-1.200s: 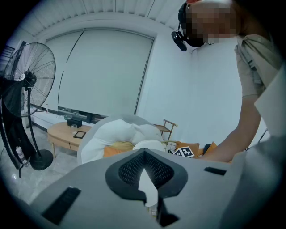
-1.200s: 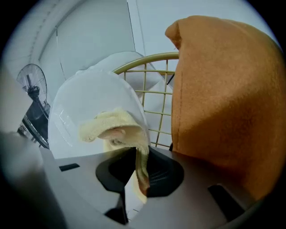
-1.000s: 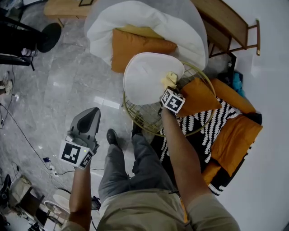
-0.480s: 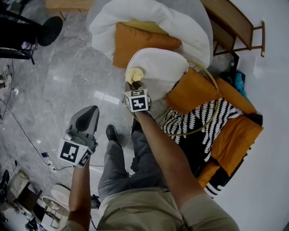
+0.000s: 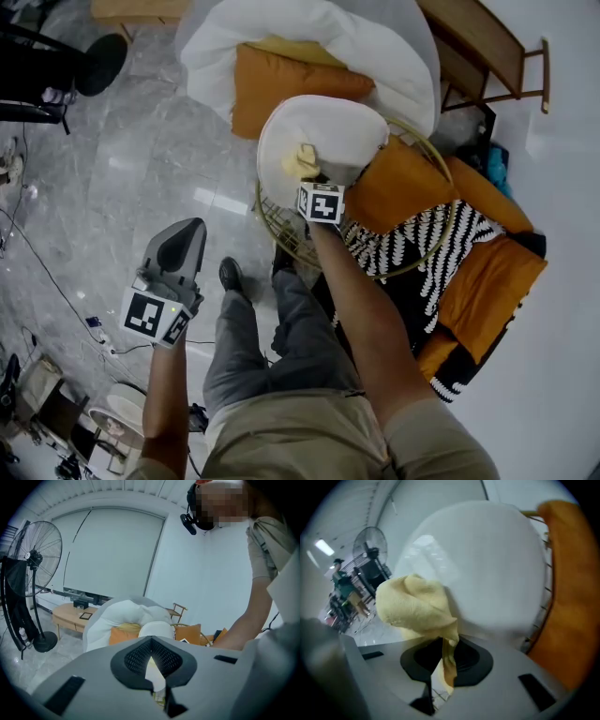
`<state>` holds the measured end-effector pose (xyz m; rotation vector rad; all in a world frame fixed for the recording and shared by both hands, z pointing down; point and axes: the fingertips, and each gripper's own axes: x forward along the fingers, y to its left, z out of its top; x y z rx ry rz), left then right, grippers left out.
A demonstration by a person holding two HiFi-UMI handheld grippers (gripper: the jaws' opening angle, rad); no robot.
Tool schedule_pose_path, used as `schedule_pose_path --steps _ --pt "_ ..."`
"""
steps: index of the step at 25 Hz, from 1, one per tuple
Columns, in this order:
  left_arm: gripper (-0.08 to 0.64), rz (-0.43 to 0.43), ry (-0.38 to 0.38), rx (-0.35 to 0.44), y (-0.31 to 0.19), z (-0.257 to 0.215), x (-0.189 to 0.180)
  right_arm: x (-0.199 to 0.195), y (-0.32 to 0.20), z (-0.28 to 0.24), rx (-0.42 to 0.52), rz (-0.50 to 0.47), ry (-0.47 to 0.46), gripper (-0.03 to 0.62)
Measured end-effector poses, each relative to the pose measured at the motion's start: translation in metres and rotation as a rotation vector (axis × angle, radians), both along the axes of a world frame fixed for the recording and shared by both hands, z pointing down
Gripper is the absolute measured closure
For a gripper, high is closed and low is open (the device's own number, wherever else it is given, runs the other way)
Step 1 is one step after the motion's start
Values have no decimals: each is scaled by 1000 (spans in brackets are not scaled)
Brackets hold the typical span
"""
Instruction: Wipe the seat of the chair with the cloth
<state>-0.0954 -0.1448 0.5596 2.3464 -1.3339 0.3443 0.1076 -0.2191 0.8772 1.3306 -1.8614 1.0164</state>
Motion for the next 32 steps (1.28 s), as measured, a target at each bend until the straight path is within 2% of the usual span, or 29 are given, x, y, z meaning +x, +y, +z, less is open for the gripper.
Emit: schedule_pose_path --steps 2,4,8,10,17,21,24,26,30,32 --pt "546 1 -1 -2 0 1 0 62 1 17 -66 159 39 532" --pt "545 2 -1 -6 1 4 2 113 1 16 -87 305 47 537" --pt "545 12 -1 -8 2 4 5 159 5 -11 -27 536 32 540" --pt "546 14 -2 -5 1 2 6 167 7 -12 -10 557 59 540" --pt "545 13 1 -4 0 4 7 150 1 2 -31 511 94 540" --pt "545 10 1 -15 -1 9 3 129 -1 10 -46 456 92 540" --pt "546 4 1 -21 0 13 -2 86 6 21 -71 352 60 540" --pt "546 3 1 -25 -1 16 -2 41 13 26 -80 218 20 540" --pt "545 3 6 -32 -2 23 0 -70 37 25 -73 -139 -96 540" --pt "546 4 8 -36 -2 25 0 -106 48 20 -53 -255 -118 540"
